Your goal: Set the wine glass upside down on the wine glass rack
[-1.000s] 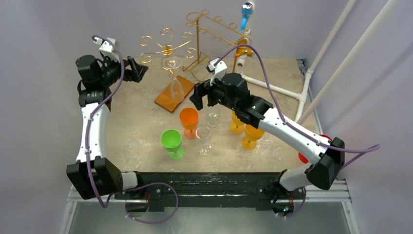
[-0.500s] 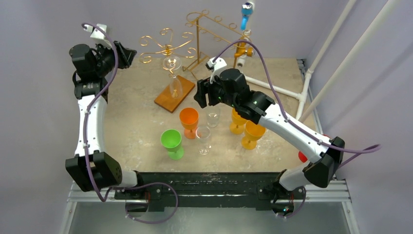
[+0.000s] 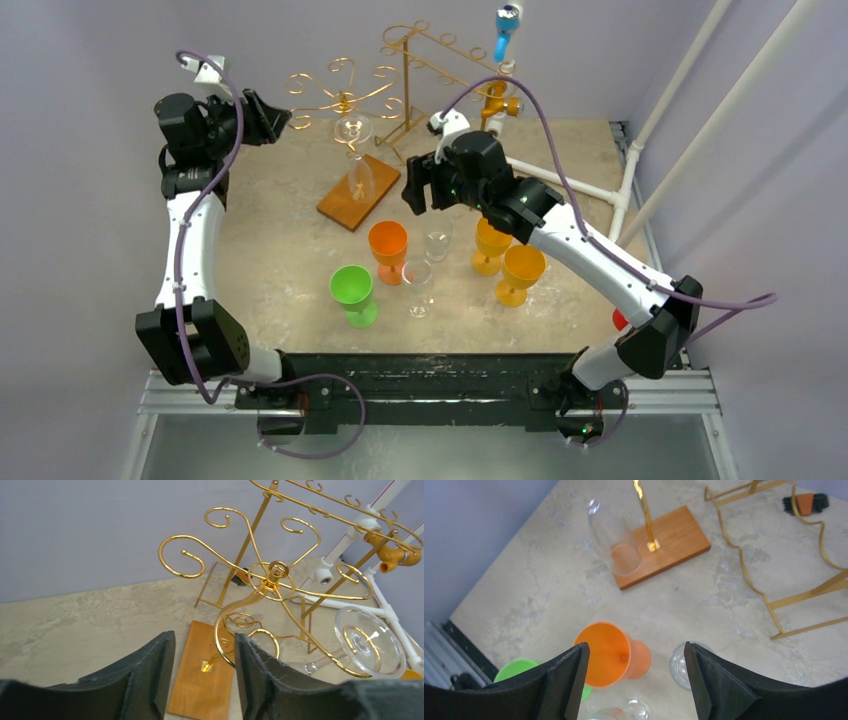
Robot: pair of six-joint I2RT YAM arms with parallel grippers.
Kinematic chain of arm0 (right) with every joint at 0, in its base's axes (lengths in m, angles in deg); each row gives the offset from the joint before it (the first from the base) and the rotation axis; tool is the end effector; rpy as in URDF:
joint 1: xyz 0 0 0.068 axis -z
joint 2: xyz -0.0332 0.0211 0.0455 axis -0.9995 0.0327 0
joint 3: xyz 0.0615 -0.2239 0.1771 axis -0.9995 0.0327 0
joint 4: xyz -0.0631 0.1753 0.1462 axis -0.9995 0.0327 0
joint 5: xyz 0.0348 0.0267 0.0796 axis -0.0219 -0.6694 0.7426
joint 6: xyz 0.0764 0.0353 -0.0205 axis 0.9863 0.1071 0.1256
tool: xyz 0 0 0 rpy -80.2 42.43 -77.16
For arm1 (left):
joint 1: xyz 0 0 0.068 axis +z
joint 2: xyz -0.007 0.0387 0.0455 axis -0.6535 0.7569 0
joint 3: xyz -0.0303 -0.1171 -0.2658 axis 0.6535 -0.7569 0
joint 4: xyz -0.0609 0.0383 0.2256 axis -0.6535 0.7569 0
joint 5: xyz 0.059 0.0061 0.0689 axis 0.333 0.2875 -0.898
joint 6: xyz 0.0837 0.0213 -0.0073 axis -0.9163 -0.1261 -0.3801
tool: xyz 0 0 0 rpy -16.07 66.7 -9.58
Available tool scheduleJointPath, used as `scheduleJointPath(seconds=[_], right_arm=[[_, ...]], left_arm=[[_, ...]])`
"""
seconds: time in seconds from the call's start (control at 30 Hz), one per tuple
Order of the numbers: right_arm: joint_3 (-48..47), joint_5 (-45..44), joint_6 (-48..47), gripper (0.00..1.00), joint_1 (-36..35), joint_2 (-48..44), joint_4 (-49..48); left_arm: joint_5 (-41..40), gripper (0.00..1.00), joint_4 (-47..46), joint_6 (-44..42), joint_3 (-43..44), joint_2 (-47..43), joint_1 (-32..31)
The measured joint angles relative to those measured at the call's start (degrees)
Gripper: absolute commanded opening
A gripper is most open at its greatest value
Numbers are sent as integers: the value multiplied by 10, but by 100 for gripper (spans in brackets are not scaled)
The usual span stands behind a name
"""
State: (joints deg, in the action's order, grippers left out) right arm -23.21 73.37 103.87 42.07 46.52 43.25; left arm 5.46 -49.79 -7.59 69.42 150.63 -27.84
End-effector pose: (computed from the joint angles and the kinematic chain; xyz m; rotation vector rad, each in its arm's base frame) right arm 0.2481 0.2461 0.3997 -0.4795 1.9876 0.5798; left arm 0.3333 0.0307 0.4365 0.0972 1.6691 -0.5176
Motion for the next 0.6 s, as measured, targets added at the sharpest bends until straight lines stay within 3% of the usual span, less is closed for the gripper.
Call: scheduleJointPath(seconds=[0.27, 0.43, 0.6], right_arm=[[-166, 31, 35, 78, 74, 81, -2], [-280, 42, 45, 75, 75, 153, -3], [-347, 56, 68, 72, 88, 215, -2]], left_arm=[[0, 67, 16, 25, -10, -30, 0], [3, 63, 68, 6, -6, -36, 0], [14, 59, 167, -80, 48, -8, 0]])
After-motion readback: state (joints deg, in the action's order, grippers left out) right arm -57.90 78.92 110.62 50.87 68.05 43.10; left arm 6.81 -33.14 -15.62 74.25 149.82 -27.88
